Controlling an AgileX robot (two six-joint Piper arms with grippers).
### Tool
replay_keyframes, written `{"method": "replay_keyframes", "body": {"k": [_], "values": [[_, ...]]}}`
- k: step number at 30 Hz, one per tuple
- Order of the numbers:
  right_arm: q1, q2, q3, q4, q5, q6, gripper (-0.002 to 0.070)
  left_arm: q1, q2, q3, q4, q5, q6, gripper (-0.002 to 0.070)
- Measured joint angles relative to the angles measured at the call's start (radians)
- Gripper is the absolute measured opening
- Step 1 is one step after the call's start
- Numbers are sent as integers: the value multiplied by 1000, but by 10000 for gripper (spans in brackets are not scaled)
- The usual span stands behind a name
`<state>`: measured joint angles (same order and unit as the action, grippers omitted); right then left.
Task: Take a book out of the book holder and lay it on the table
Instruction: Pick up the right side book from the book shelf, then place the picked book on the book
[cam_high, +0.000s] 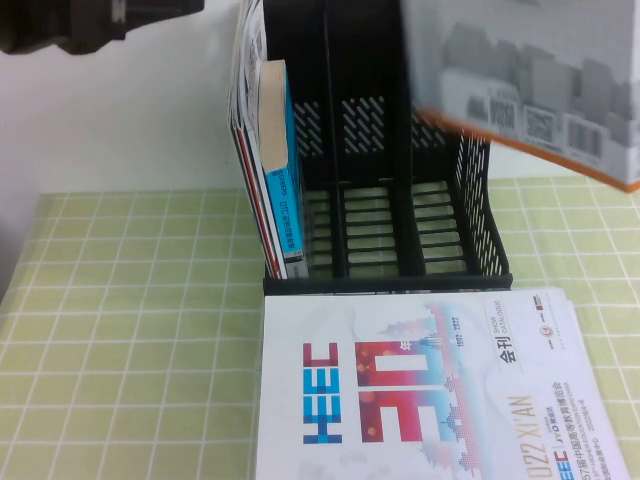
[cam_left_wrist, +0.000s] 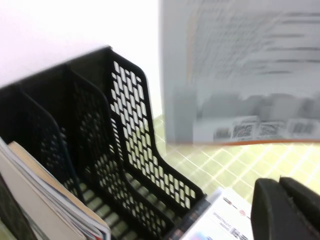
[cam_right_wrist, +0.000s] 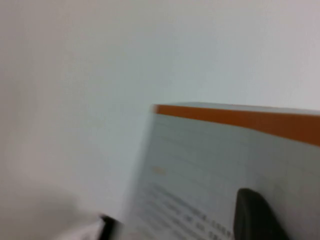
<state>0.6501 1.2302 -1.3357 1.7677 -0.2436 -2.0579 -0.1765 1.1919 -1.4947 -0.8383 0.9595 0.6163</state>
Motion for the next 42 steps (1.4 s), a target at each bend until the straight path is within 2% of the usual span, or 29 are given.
{"method": "replay_keyframes", "body": {"k": [3, 8, 11, 14, 19, 21, 25, 34, 42], "values": [[4, 24, 2, 0, -165, -170, 164, 0, -8, 0, 5, 30, -17, -3], [5, 36, 6, 0, -560, -467, 164, 0, -9, 0, 7, 53, -24, -3], [5, 28, 9, 0, -725, -529, 164, 0, -9, 0, 7, 55, -32, -3], [55, -23, 9, 0, -788, -517, 165, 0, -9, 0, 7, 55, -39, -3], [147, -111, 10, 0, -684, -263, 164, 0, -9, 0, 7, 65, -39, -3], [155, -137, 37, 0, -589, -118, 164, 0, -9, 0, 7, 76, -40, -3], [163, -187, 122, 0, -353, 53, 164, 0, -9, 0, 7, 89, -42, -3], [163, -208, 314, 0, 38, 140, 164, 0, -9, 0, 8, 103, -42, -3], [163, -141, 411, -10, 261, 134, 164, 0, -9, 0, 41, 118, -46, -3]]}}
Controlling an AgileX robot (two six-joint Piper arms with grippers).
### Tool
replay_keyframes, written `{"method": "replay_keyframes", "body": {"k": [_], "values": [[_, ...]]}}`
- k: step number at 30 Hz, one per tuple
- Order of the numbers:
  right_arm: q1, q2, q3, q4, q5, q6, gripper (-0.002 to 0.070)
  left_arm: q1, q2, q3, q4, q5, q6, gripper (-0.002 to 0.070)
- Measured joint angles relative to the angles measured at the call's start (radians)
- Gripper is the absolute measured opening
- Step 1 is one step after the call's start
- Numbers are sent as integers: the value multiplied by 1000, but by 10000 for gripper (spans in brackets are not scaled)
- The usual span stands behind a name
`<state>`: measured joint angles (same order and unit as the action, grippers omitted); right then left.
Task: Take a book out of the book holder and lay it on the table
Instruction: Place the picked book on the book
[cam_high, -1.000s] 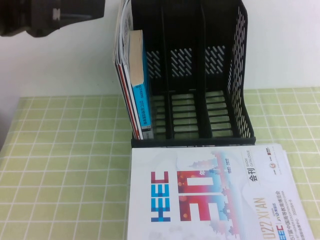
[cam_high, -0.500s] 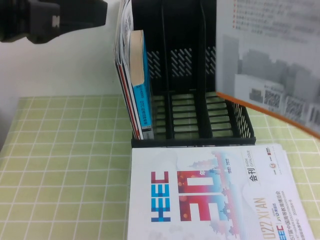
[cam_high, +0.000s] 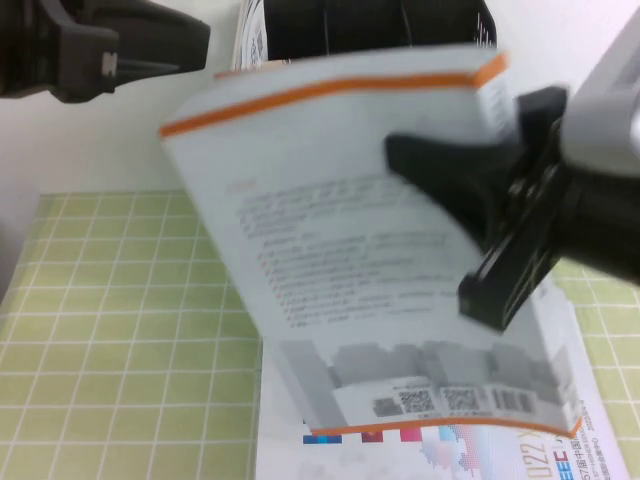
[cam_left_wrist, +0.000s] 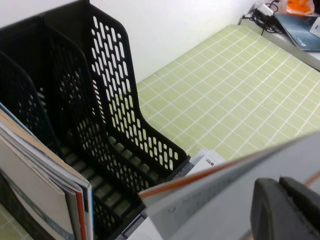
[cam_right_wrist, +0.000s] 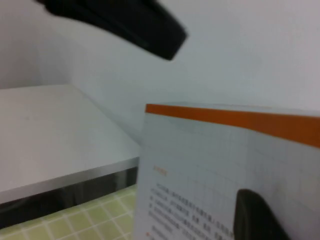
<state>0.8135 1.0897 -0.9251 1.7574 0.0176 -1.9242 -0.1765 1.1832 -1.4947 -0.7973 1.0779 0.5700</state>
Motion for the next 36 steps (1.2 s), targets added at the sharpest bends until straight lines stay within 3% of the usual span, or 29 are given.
{"method": "replay_keyframes", "body": {"k": [7, 11, 18, 22, 29, 32, 36], "values": [[-2, 43, 5, -123, 320, 121, 164, 0, 0, 0, 4, 0, 0, -3], [-2, 62, -22, -559, 525, 371, 164, 0, 0, 0, 4, 0, 0, -3], [9, 78, -187, -1442, 755, 1049, 164, 0, 0, 0, 4, 0, 0, -3], [-4, 87, -319, -1757, 824, 1205, 164, 0, 0, 0, 6, 0, 0, -3], [-9, 122, -433, -1967, 888, 1407, 164, 0, 0, 0, 8, 0, 0, -3], [6, 179, -433, -2020, 938, 1572, 164, 0, 0, 0, 8, 0, 0, -3], [111, 293, -423, -2281, 1000, 1844, 164, 0, 0, 0, 9, 3, -2, -3]]}}
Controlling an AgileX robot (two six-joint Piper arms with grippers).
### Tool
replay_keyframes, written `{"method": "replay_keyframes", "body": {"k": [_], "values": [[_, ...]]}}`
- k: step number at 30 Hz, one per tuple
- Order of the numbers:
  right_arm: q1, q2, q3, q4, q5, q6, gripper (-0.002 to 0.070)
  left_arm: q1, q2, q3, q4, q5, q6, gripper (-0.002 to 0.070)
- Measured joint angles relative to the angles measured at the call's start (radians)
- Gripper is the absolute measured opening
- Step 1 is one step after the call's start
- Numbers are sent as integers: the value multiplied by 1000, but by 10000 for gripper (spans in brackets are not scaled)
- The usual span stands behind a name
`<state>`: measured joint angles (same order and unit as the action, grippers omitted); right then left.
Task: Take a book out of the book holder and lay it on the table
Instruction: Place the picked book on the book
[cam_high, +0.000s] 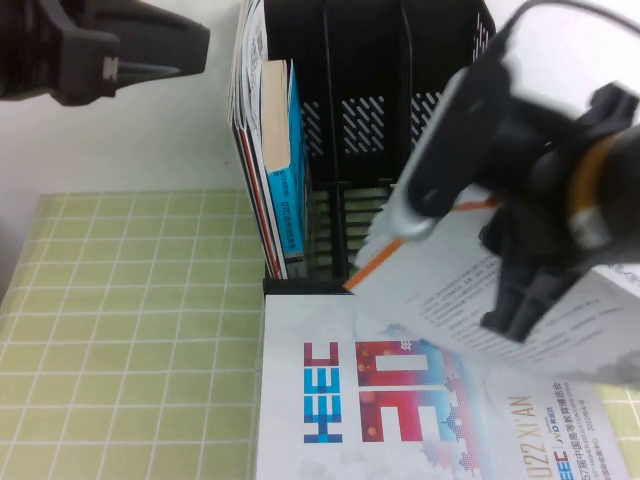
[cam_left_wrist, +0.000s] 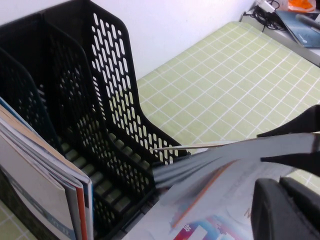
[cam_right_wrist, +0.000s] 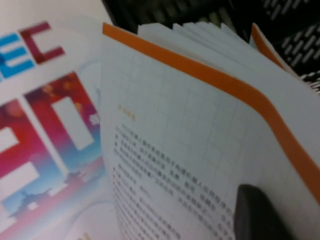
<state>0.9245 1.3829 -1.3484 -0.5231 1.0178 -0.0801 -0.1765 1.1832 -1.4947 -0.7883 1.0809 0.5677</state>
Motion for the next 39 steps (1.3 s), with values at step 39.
{"method": "replay_keyframes", "body": {"k": [39], "values": [[286, 194, 80, -98, -80, 93, 398, 0, -60, 0, 34, 65, -4, -3]]}}
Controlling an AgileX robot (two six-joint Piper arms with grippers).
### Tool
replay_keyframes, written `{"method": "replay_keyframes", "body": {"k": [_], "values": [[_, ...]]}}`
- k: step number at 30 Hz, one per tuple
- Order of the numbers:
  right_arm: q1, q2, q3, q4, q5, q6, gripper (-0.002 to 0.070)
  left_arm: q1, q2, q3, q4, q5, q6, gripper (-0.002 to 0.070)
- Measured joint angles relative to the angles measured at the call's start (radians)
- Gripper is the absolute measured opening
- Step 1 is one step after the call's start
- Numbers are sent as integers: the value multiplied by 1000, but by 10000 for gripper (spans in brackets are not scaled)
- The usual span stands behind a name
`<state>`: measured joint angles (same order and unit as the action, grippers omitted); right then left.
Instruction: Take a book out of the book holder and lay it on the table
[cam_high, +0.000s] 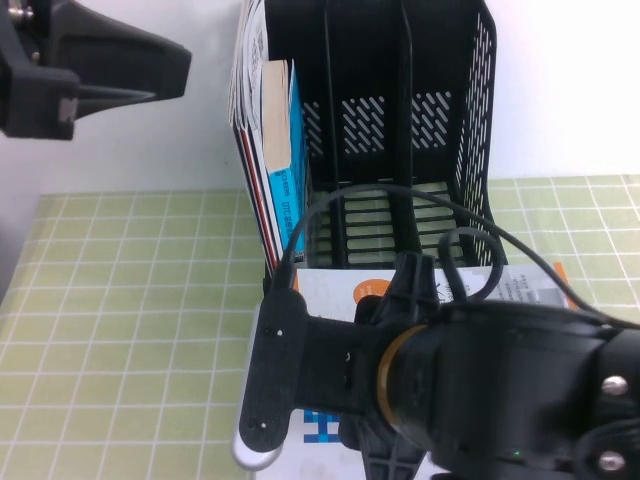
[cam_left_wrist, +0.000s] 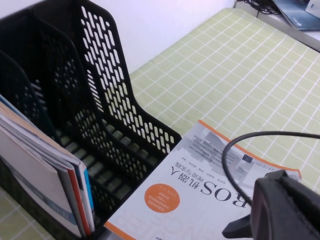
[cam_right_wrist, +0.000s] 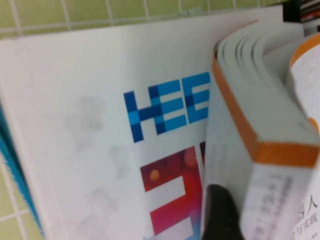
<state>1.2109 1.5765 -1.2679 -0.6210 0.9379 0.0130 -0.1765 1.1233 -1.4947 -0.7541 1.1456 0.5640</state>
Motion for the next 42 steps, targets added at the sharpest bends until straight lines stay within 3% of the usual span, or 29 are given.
{"method": "replay_keyframes", "body": {"k": [3, 8, 15, 20, 24, 26, 29, 36, 42], "values": [[0, -22, 0, 37, -7, -28, 423, 0, -18, 0, 15, 0, -3, -3], [0, -22, -6, 50, 26, -53, 524, 0, -39, 0, 28, 4, -22, -3], [0, -30, -8, 143, 34, -147, 542, 0, -69, 0, 40, 15, -40, -3], [0, -77, -8, 291, 48, -338, 438, 0, -115, 12, 51, 39, -52, -1], [0, -121, -8, 341, 75, -417, 266, 0, -188, 79, 47, 48, -60, -1], [0, -155, -8, 342, 72, -398, 137, 0, -249, 152, 28, 32, -64, -1], [0, -210, -8, 342, 45, -328, 40, 0, -362, 298, 6, -48, -68, -1], [0, -373, 73, 373, -69, -278, 1, 0, -665, 684, -2, -295, -68, -1], [0, -591, 326, 388, -289, -257, 0, 0, -900, 938, -34, -389, -70, -1]]}}
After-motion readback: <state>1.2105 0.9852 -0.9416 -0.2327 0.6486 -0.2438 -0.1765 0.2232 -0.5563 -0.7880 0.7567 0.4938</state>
